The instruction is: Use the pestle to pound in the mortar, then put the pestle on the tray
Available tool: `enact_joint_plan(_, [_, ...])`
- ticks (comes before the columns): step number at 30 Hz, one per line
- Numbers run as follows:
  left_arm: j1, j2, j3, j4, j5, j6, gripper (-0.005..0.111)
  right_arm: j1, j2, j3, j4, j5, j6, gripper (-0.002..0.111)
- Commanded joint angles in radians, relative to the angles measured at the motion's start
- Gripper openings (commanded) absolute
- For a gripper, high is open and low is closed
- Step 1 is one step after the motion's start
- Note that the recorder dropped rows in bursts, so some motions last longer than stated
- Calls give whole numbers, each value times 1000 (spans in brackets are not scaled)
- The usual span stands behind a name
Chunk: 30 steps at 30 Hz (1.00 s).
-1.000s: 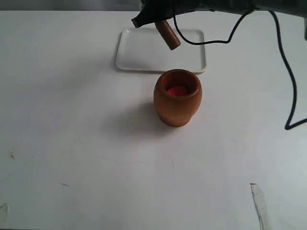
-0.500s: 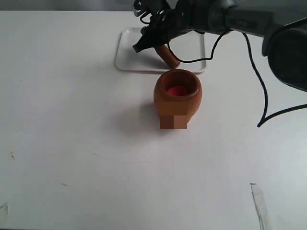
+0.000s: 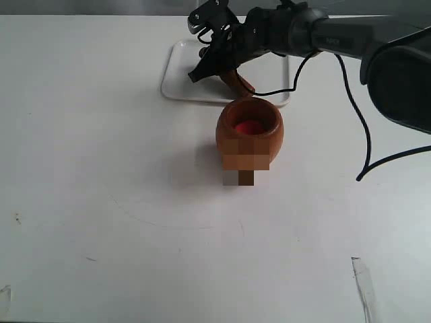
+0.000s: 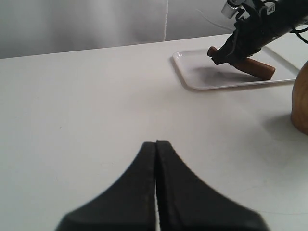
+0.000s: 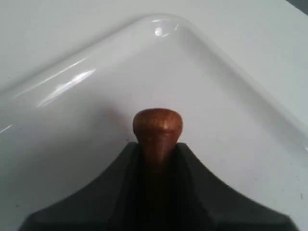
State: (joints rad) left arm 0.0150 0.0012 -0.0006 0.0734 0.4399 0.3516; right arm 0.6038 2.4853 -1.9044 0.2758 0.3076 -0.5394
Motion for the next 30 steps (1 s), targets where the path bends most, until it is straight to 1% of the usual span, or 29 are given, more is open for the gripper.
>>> enact_joint_plan(1, [-8, -1, 1, -7, -3, -8, 0, -5, -11, -6, -6, -11, -6, 8])
enact_joint_plan(5, [-8, -1, 1, -7, -3, -8, 0, -5, -23, -6, 0, -11, -6, 26])
enact_joint_plan(6, [-8, -1, 1, -7, -3, -8, 0, -5, -27, -6, 4, -11, -6, 33])
enact_joint_plan(7, [-8, -1, 1, -7, -3, -8, 0, -5, -29, -6, 4, -9, -6, 35])
enact_joint_plan(10, [-8, -1, 1, -7, -3, -8, 0, -5, -37, -6, 4, -11, -6, 38])
enact_joint_plan(13, [-8, -1, 1, -7, -3, -8, 0, -5, -66, -6, 4, -11, 1, 38])
enact_joint_plan(14, [-8, -1, 1, -7, -3, -8, 0, -5, -77, -6, 4, 1, 1, 37])
enact_joint_plan(16, [-8, -1, 1, -7, -3, -8, 0, -5, -122, -6, 4, 55, 1, 29])
enact_joint_plan(18, [-8, -1, 1, -7, -3, -8, 0, -5, -182, -6, 4, 151, 1, 16])
enact_joint_plan(20, [-8, -1, 1, -7, -3, -8, 0, -5, -243, -6, 0, 272, 3, 0])
enact_joint_plan(23, [-8, -1, 1, -7, -3, -8, 0, 3, -331, -4, -13, 425, 47, 0])
enact_joint_plan(24, [-8, -1, 1, -7, -3, -8, 0, 8, -350, -4, -25, 451, 75, 0])
enact_joint_plan(26, [-8, -1, 1, -7, -3, -8, 0, 34, -406, 8, -97, 489, 176, 0])
enact_joint_plan(28, [-8, -1, 1, -7, -3, -8, 0, 57, -454, 34, -164, 493, 225, 0])
enact_joint_plan(30, [-8, -1, 1, -7, -3, -8, 0, 99, -529, 93, -276, 491, 296, 0])
